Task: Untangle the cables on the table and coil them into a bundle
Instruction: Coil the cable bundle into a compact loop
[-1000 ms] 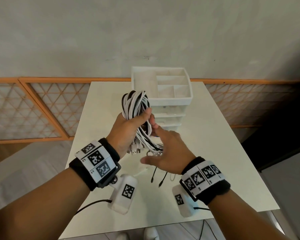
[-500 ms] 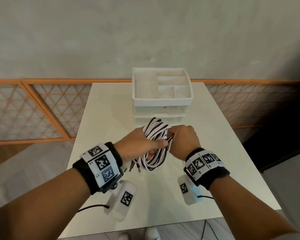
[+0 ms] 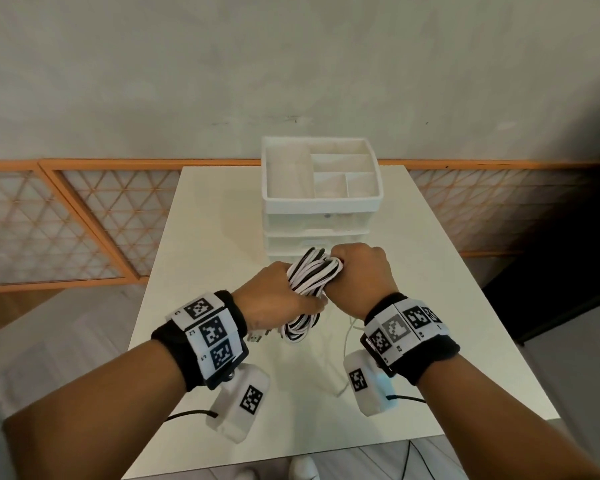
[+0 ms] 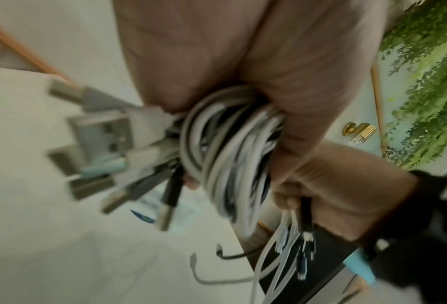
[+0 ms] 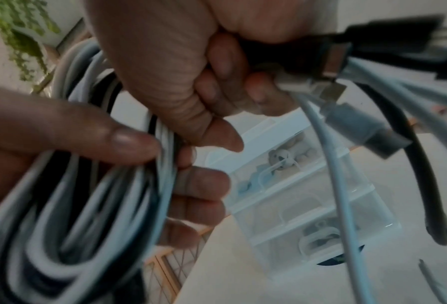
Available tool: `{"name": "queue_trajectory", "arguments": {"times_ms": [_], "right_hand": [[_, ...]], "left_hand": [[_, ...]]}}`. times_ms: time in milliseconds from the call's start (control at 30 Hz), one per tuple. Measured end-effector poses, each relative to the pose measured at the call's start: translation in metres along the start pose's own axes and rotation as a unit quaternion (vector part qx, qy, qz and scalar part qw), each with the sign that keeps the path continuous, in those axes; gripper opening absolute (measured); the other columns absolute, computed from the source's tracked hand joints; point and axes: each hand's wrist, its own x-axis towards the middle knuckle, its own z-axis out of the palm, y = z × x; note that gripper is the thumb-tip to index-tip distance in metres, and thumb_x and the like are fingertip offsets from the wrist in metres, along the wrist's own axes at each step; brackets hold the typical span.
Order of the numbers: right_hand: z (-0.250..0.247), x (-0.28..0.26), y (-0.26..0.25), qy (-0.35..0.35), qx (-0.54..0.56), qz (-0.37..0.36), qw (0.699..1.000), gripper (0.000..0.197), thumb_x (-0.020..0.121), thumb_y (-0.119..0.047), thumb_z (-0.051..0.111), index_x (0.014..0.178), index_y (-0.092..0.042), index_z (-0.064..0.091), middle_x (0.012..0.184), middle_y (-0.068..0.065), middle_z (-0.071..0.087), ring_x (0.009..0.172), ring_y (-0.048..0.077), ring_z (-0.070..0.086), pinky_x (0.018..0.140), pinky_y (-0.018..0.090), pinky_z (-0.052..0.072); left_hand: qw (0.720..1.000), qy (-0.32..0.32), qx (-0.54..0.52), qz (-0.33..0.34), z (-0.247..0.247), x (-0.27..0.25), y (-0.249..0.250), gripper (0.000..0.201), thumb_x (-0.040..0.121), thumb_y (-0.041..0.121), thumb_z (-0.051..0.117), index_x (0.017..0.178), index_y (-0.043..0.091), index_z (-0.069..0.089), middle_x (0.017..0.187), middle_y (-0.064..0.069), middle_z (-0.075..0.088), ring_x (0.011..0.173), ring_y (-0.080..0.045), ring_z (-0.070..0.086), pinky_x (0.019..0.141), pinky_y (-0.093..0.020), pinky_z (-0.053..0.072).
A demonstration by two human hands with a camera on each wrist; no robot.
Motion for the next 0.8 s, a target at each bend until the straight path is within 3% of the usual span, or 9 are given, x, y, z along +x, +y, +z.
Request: {"name": "queue_trajectory", "arguments": {"times_ms": [100, 167, 267, 333, 400, 500, 600, 700, 800], "right_hand": [[-0.007, -0.001, 0.002, 0.025, 0.094, -0.015, 0.995, 0.034, 0.073, -0.017, 0.071, 0.055, -0.023, 0.043, 0.053, -0.007, 0.049, 0.054, 0.015, 0.046, 0.050, 0.023, 0.031], [-0.015, -0.003, 0.011, -0.001, 0.204, -0.024, 0.979, 0.019, 0.080, -0.024, 0.076, 0.068, -0.024, 0.061, 0.062, -0.005, 0.064, 0.057, 0.011, 0.059, 0.055, 0.023, 0.043], [-0.017, -0.009, 0.028, -0.038, 0.317, -0.033, 0.947, 0.012, 0.094, -0.025, 0.064, 0.088, -0.016, 0.070, 0.073, 0.001, 0.071, 0.062, 0.005, 0.061, 0.063, 0.020, 0.044], [-0.007, -0.012, 0.030, -0.022, 0.350, -0.047, 0.935, 0.015, 0.098, -0.020, 0.060, 0.090, -0.012, 0.070, 0.073, -0.001, 0.070, 0.063, 0.005, 0.062, 0.062, 0.017, 0.044], [0.006, -0.015, 0.022, 0.022, 0.386, -0.044, 0.921, 0.013, 0.096, -0.018, 0.062, 0.094, -0.010, 0.072, 0.073, -0.003, 0.070, 0.062, 0.009, 0.065, 0.061, 0.020, 0.047], [0.024, -0.024, 0.002, 0.111, 0.368, -0.065, 0.921, 0.012, 0.096, -0.016, 0.062, 0.094, -0.011, 0.072, 0.071, -0.001, 0.068, 0.062, 0.016, 0.065, 0.059, 0.027, 0.050], [0.041, -0.035, -0.015, 0.189, 0.292, -0.121, 0.930, 0.013, 0.092, -0.004, 0.055, 0.085, -0.005, 0.066, 0.071, 0.007, 0.063, 0.063, 0.023, 0.059, 0.056, 0.038, 0.050], [0.052, -0.041, -0.019, 0.173, 0.277, -0.164, 0.931, 0.019, 0.092, -0.006, 0.054, 0.105, -0.004, 0.067, 0.092, 0.007, 0.061, 0.081, 0.021, 0.060, 0.068, 0.040, 0.053], [0.054, -0.041, -0.012, 0.128, 0.282, -0.156, 0.938, 0.033, 0.098, -0.030, 0.051, 0.127, -0.019, 0.063, 0.123, -0.001, 0.051, 0.109, 0.020, 0.055, 0.087, 0.045, 0.052]], "left_hand": [[0.996, 0.041, -0.065, 0.036, 0.000, -0.001, -0.003, 0.006, 0.082, -0.001, 0.064, 0.086, 0.001, 0.068, 0.082, -0.019, 0.074, 0.073, -0.023, 0.070, 0.078, -0.040, 0.056], [0.989, 0.093, -0.109, 0.030, -0.006, 0.000, -0.007, 0.013, 0.082, -0.007, 0.059, 0.077, 0.002, 0.067, 0.077, -0.023, 0.072, 0.073, -0.034, 0.068, 0.076, -0.043, 0.055], [0.962, 0.170, -0.214, 0.001, -0.017, 0.002, -0.012, 0.017, 0.082, -0.010, 0.058, 0.076, 0.004, 0.065, 0.068, -0.018, 0.067, 0.069, -0.033, 0.067, 0.076, -0.044, 0.055], [0.950, 0.181, -0.256, -0.014, -0.016, 0.005, -0.014, 0.013, 0.084, -0.004, 0.061, 0.076, 0.004, 0.066, 0.065, -0.015, 0.066, 0.067, -0.030, 0.067, 0.074, -0.043, 0.054], [0.950, 0.176, -0.258, -0.014, -0.009, 0.005, -0.012, 0.017, 0.087, 0.018, 0.070, 0.074, 0.009, 0.068, 0.065, -0.011, 0.067, 0.066, -0.029, 0.067, 0.072, -0.041, 0.054], [0.958, 0.138, -0.252, -0.003, 0.002, 0.002, -0.005, 0.031, 0.079, 0.046, 0.074, 0.074, 0.016, 0.071, 0.066, -0.001, 0.072, 0.066, -0.016, 0.070, 0.061, -0.027, 0.056], [0.952, 0.101, -0.289, 0.010, 0.012, 0.001, 0.000, 0.046, 0.073, 0.049, 0.072, 0.092, 0.008, 0.071, 0.077, -0.003, 0.077, 0.076, -0.015, 0.075, 0.062, -0.021, 0.055], [0.931, 0.149, -0.333, 0.002, 0.012, 0.001, 0.000, 0.038, 0.079, 0.039, 0.076, 0.093, 0.005, 0.069, 0.074, -0.009, 0.072, 0.072, -0.019, 0.072, 0.060, -0.029, 0.057], [0.917, 0.183, -0.355, 0.008, 0.006, 0.004, -0.002, 0.036, 0.085, 0.028, 0.075, 0.099, -0.003, 0.065, 0.082, -0.020, 0.068, 0.079, -0.027, 0.071, 0.072, -0.043, 0.059]]}}
